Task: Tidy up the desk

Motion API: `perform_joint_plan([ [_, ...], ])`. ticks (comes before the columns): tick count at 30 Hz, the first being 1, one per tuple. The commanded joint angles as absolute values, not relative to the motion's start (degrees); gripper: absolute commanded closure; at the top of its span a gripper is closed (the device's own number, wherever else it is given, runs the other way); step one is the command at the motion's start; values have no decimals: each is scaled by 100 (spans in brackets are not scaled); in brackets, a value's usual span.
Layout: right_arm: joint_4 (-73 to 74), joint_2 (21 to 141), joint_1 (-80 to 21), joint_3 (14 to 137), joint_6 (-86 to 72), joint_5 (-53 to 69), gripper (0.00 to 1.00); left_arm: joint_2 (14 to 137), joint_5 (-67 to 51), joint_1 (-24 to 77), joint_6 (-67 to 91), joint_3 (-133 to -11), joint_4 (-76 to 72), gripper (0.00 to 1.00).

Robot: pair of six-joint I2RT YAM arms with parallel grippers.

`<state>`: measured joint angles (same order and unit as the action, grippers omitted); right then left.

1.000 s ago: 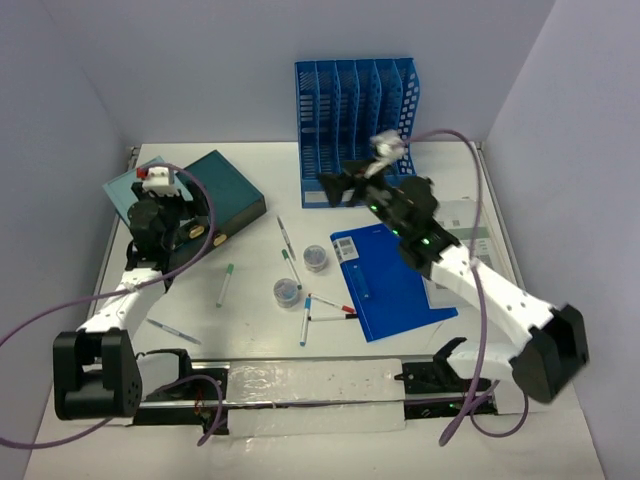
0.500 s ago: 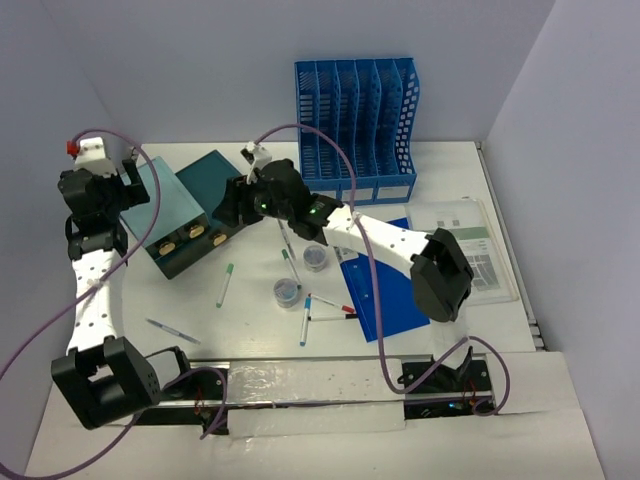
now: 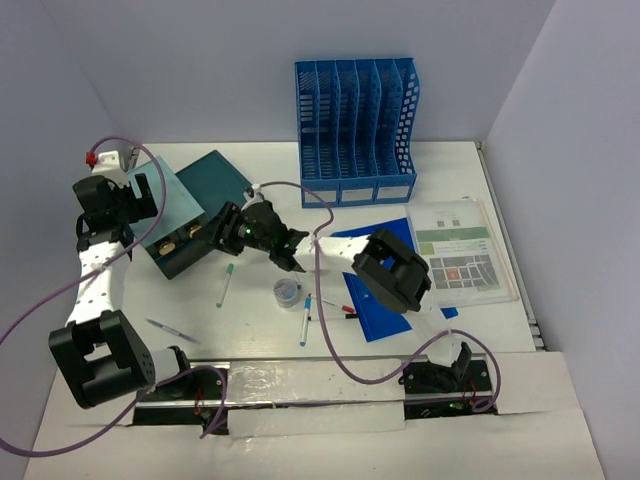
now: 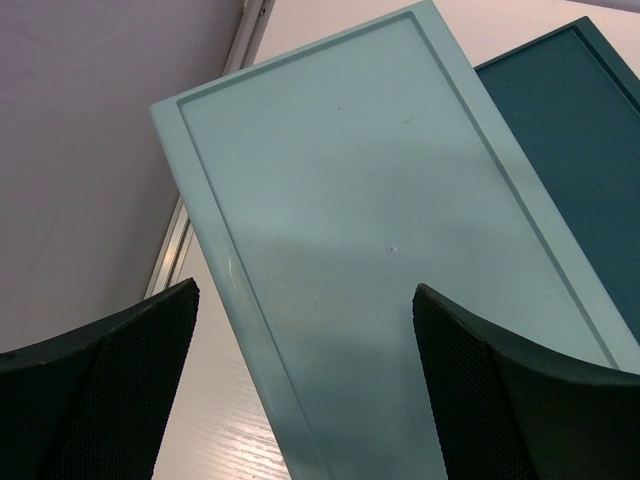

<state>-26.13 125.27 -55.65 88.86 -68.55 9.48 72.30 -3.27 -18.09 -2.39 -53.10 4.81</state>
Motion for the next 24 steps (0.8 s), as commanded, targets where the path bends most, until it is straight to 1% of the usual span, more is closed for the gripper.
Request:
perform_joint_plan([
  [1, -3413, 12735, -5599, 9123, -7846, 673, 37, 7359, -318, -1819, -254, -5299, 134, 6],
  [8, -3432, 13157, -5607, 9472, -8052, 472, 36, 7500, -261, -1811, -237, -5247, 53, 6],
  [14, -3248, 13616, -5599, 9968, -8347, 544, 36, 7489, -177, -1811, -238, -5135, -183, 6],
  [24, -3234, 13614, -5560, 9905, -8323, 410, 39, 7650, -179, -1817, -231, -4986, -411, 6],
])
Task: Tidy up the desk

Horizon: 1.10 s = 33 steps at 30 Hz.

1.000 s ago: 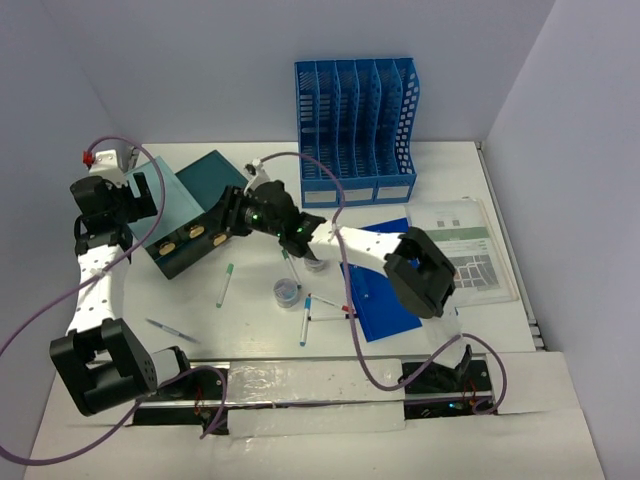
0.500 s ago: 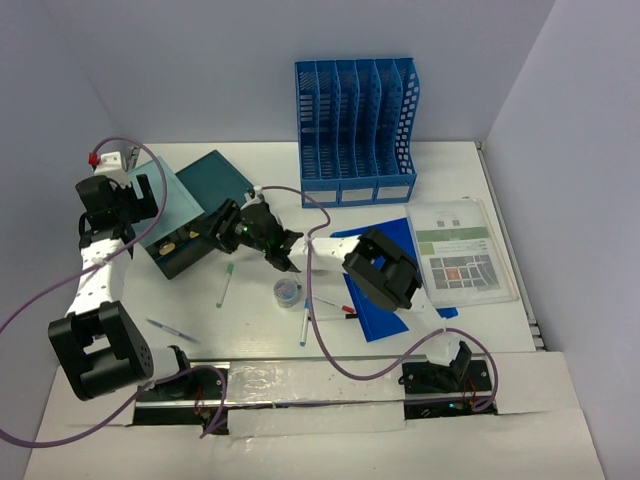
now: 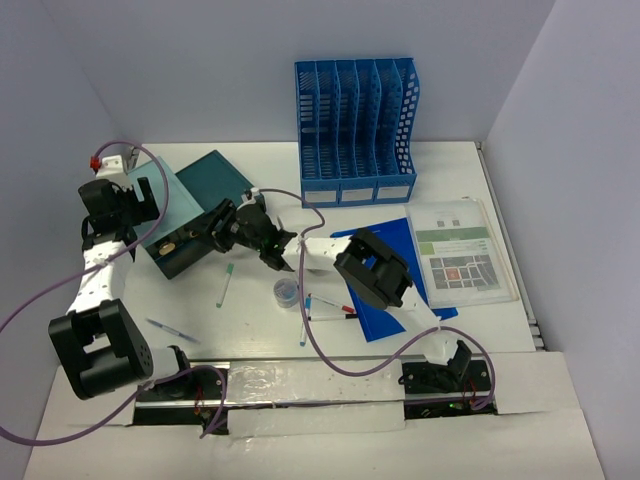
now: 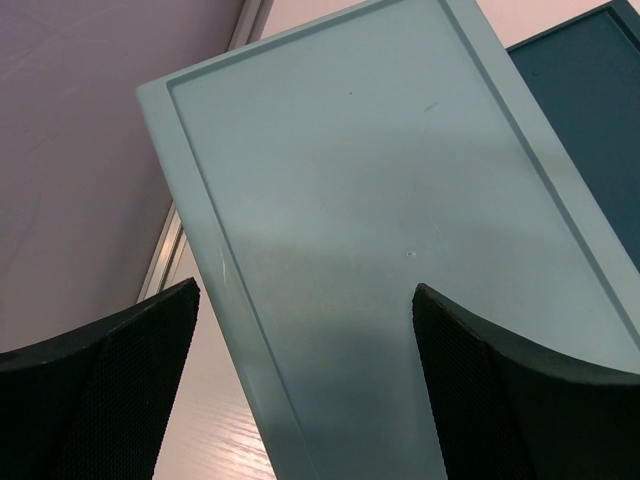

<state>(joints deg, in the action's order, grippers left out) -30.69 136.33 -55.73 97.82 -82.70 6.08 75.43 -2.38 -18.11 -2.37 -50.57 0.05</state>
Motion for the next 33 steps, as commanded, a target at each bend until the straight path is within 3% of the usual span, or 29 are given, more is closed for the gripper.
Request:
perform_joint_plan([
  [1, -3233, 13625, -5553, 9892, -8329, 394, 39, 7685, -191, -1819, -224, -4969, -436, 6],
  [12, -3166, 13932, -5520, 10109, -8559, 377, 43, 7883, -378, -1809, -168, -4929, -441, 9],
  [21, -3587, 13800, -5479, 9674, -8661, 328, 68, 7855, -381, -1799, -202, -4875, -446, 9],
  [27, -3922, 13501, -5470, 9071, -8526, 343, 76, 7787, -439, -1802, -141, -4904, -390, 9],
  [33, -4142, 13143, -5467, 8696, -8209, 335, 76, 7654, -464, -1784, -123, -4958, -281, 9],
])
